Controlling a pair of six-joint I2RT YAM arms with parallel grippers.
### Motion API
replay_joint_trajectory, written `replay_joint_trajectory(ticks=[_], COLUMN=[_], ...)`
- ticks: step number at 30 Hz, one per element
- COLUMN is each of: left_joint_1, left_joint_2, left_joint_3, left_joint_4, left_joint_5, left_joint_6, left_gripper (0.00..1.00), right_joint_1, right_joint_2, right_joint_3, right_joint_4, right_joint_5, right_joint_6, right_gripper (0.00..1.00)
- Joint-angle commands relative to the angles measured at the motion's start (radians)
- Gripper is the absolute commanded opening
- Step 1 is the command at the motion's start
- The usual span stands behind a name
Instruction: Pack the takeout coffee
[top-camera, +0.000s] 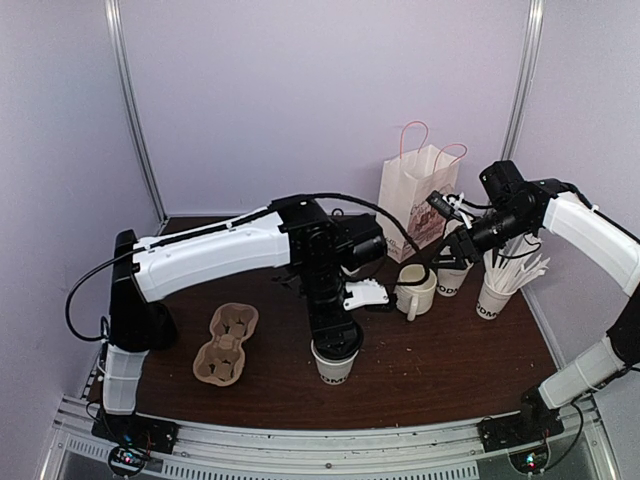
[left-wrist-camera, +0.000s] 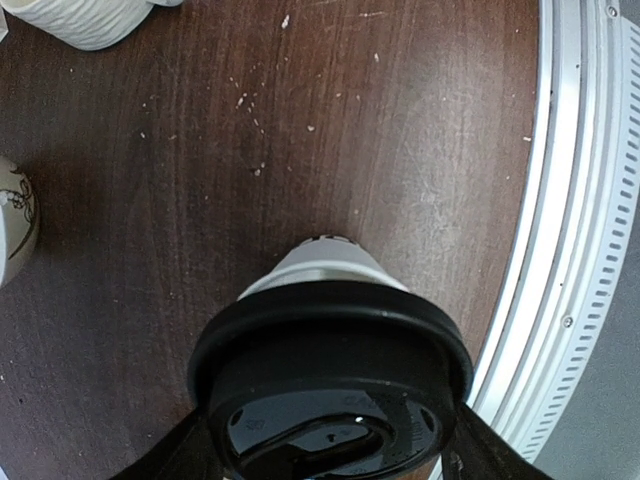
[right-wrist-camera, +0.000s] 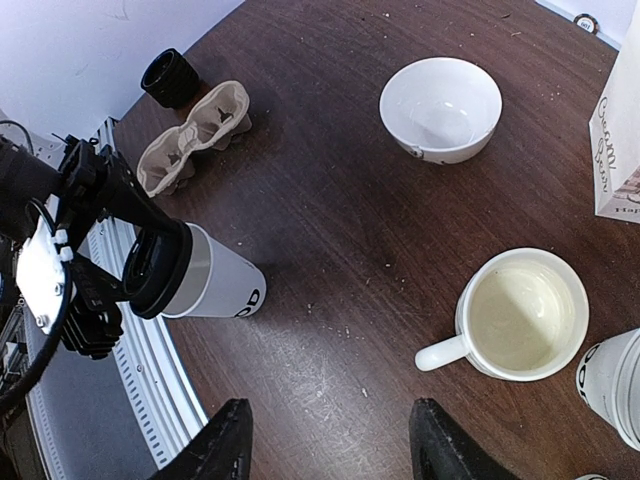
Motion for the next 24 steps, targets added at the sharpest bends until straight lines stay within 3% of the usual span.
replay_joint_trajectory(ticks=[1, 24], left_joint_1=[-0.007, -0.006], left_joint_2=[-0.010, 0.064], left_joint_3=[-0.030, 0.036], left_joint_4=[-0.040, -0.011], left_joint_5=[-0.047, -0.001], left_joint_6=[0.001, 0.002], left_gripper=[0.72, 0.80], right_joint_1=[0.006, 0.006], right_joint_2=[-0.015, -0.025], right_joint_3=[0.000, -0.019], right_joint_4=[0.005, 0.009], right_joint_5=[-0.009, -0.005], right_joint_6=[0.000, -0.003], right_gripper=[0.57, 0.57])
